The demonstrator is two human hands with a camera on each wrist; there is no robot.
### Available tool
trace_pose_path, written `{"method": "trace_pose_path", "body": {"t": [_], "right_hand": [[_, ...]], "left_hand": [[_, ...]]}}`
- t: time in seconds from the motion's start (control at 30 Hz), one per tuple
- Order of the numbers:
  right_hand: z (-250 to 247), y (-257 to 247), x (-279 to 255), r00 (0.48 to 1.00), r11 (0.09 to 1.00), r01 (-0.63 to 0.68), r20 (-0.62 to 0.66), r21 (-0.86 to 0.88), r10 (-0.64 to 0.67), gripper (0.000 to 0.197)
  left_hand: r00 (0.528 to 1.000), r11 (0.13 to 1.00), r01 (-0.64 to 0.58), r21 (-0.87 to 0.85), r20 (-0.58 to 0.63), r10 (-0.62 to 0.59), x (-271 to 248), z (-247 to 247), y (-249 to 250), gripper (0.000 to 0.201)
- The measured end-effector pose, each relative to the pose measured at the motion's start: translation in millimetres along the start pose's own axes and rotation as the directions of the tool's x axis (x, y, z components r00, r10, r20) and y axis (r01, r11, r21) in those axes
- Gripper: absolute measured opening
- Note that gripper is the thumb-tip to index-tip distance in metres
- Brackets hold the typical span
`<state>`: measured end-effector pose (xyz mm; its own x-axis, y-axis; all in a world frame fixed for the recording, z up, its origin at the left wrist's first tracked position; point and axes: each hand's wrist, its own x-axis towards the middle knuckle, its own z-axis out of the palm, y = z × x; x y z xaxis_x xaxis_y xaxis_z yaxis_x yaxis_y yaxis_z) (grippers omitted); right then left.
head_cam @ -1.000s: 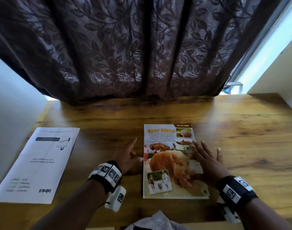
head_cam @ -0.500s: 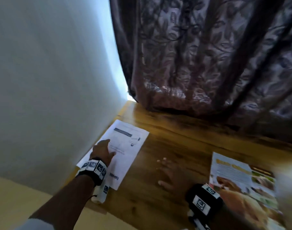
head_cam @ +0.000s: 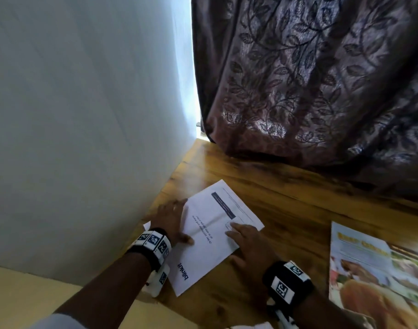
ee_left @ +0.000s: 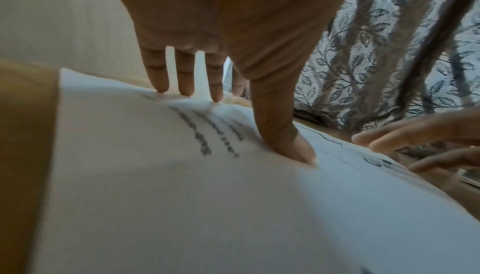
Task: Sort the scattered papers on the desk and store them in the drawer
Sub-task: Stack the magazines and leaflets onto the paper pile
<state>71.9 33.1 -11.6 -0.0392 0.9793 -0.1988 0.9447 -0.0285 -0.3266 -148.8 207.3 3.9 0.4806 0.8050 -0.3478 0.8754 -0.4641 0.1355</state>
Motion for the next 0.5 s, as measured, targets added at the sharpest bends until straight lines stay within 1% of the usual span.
{"method": "trace_pose_path", "body": {"t": [0.07,0.13,0.2,0.27,0.33,0.4,0.43,0.47,0.5], "right_hand": [[-0.4,5.6,-8.5,0.996,0.996,-0.084,0.02,0.01,0.083,0.068],[-2.6,10.8,-18.8,0.992,0.992,-0.125,0.021,0.011,0.125,0.064],[-6.7,14.1,-30.2,0.989,0.99,-0.142,0.041,0.012,0.142,0.059],[-10.6,13.9,-40.6,0.984,0.987,-0.159,0.084,0.015,0.157,0.055],[-16.1,13.8,-53.0,0.976,0.981,-0.192,0.112,0.036,0.187,0.052],[-25.1,11.2,-65.0,0.971,0.972,-0.223,0.103,0.081,0.214,0.051],[-30.2,9.6,-69.9,0.97,0.963,-0.241,0.061,0.12,0.235,0.052],[-36.3,8.8,-75.3,0.964,0.954,-0.259,-0.018,0.152,0.265,0.054],[-44.9,7.9,-79.6,0.948,0.95,-0.276,-0.12,0.145,0.294,0.057]], "left_hand": [[0.997,0.998,0.067,0.003,0.031,-0.067,4.5,-7.3,7.1,0.136],[0.993,0.995,0.1,0.026,0.066,-0.102,8.6,-15.7,15.9,0.126],[0.991,0.995,0.093,0.043,0.093,-0.097,14.4,-21.9,27.4,0.109],[0.987,0.996,0.073,0.046,0.141,-0.078,18.3,-26.0,38.6,0.098],[0.985,0.995,0.0,0.097,0.17,-0.016,21.2,-31.0,52.6,0.087],[0.986,0.986,-0.103,0.128,0.147,0.084,22.1,-36.3,67.0,0.076],[0.983,0.981,-0.152,0.118,0.12,0.138,23.5,-37.9,72.9,0.071],[0.977,0.976,-0.2,0.083,0.091,0.192,23.4,-41.2,81.1,0.065],[0.966,0.966,-0.254,0.045,0.065,0.251,22.7,-44.4,89.5,0.057]]}}
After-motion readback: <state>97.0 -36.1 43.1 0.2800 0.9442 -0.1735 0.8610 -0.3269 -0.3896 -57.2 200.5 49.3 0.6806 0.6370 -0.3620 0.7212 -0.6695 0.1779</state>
